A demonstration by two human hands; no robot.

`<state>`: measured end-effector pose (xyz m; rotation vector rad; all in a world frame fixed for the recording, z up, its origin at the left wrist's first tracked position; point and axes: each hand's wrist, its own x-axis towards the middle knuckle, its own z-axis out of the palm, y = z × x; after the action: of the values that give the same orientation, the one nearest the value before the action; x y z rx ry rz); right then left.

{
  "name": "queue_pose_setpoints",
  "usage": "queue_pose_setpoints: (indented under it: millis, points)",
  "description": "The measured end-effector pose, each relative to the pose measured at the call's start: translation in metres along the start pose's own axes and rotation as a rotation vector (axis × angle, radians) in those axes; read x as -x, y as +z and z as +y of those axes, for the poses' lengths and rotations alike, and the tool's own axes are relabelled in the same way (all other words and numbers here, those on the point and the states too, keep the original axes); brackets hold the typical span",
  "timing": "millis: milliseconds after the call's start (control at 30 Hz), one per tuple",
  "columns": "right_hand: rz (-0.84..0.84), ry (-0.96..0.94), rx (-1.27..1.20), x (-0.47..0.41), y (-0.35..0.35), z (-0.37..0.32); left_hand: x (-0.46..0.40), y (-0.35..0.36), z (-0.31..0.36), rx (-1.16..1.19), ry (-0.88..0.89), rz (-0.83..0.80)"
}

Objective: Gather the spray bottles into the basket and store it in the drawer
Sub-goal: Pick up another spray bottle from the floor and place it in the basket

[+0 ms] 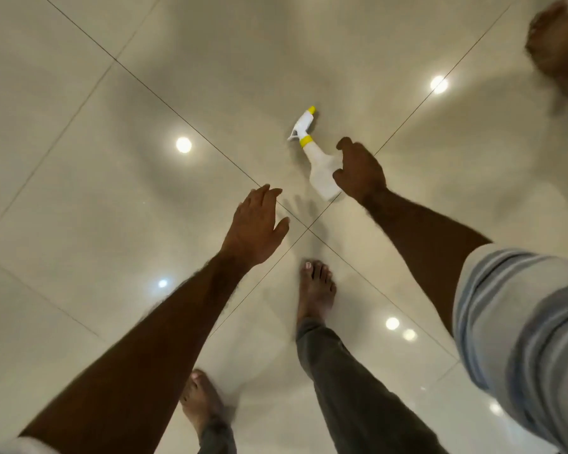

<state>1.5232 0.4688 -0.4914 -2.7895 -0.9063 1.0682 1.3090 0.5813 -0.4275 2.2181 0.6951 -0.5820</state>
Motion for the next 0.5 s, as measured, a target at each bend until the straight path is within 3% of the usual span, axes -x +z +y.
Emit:
queue_pose_setpoints:
  millis: [100, 200, 300, 500]
  points:
    - [-0.125, -0.005, -0.001, 0.017, 0.005, -0.012, 0.008, -0.011, 0.009, 0.096, 0.000, 0.001]
    - [-0.194, 0.047, -0.181, 0.015, 0.037, -0.044, 0.000, -0.008, 0.000, 0.076, 0.047, 0.044]
    - [-0.187, 0.135, -0.288, 0.002, 0.076, -0.072, -0.010, 0.005, -0.019, 0.153, 0.033, 0.138]
    - [-0.132, 0.171, -0.422, -0.002, 0.102, -0.077, 0.012, 0.024, -0.056, 0.188, -0.065, 0.106]
